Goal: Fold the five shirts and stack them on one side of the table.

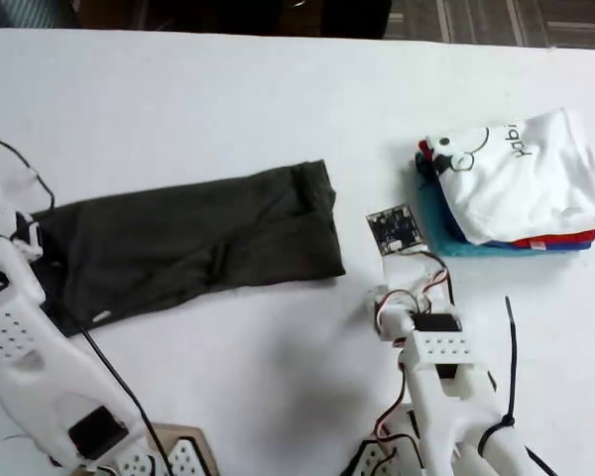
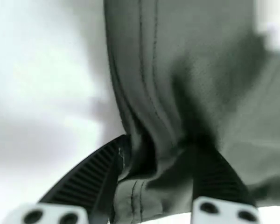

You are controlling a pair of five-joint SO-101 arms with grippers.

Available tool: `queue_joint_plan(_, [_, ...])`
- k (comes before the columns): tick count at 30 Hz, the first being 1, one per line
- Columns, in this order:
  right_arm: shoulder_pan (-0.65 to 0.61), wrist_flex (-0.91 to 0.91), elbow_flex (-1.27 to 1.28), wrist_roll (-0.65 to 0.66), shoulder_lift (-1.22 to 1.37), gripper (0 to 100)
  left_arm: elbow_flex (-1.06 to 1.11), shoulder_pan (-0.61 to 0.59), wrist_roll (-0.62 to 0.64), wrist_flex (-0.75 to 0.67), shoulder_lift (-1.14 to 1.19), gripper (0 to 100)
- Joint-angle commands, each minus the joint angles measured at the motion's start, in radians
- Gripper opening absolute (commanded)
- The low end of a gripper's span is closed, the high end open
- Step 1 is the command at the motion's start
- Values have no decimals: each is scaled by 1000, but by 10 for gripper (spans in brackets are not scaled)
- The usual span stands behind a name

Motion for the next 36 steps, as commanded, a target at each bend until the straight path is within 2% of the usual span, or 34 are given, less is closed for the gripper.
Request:
queue_joint_plan(1, [10,-13,-5,-9,-28,20,-45,-21,-8,14,-18,246])
queue_joint_plan(7, [10,-13,-5,-9,-28,20,-51,-75,-9,-32,48,246])
queue_joint_plan(18, [10,-13,-5,-9,-28,20,-54,-72,-8,-115,242,241])
queue_joint_plan(20, [10,-13,-5,-9,-28,20,-54,-63,-9,-114,239,177])
queue_joint_plan(22, [10,-13,-5,-9,-28,20,-54,-57,-8,-110,235,31])
queue_joint_plan(25, [10,-13,-5,-9,-28,20,-54,-52,-8,-112,235,30])
queue_joint_plan(31, [10,-13,-5,-9,-28,20,-102,-95,-11,-60,215,28])
queue_joint_plan(36, [10,-13,-5,-9,-28,20,-286,-181,-97,60,192,28])
